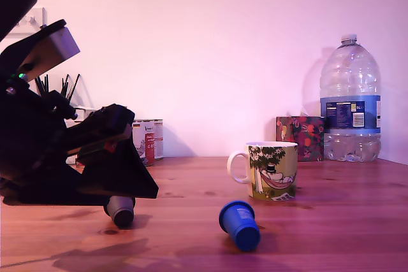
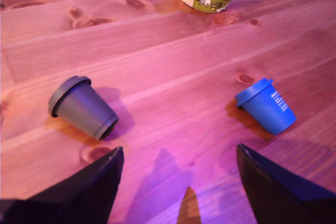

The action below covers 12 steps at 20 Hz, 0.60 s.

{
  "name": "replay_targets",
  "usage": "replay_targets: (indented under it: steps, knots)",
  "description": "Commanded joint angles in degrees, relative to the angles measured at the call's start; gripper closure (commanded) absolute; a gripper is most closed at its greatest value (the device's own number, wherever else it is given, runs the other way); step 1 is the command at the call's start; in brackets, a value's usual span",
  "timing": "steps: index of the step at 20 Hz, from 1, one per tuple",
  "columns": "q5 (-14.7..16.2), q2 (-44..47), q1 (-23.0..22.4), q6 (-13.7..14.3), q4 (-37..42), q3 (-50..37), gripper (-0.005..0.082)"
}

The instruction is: Pick up the coffee capsules from the table one by one and drop them inside the nearest coffee cup

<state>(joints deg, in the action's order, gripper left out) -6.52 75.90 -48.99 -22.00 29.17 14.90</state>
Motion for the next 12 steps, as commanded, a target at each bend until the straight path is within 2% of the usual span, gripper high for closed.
replay_targets:
  steps: [1, 8, 12]
  knots:
    - [0.0, -1.0, 0.7, 0.8, 0.0, -0.2, 0.0177]
    - [-0.1, -0.8, 0.7, 0.6, 0.6, -0.2, 0.0178]
    - [-2.6, -0.9, 1.9, 0.9, 0.4, -0.2, 0.0179]
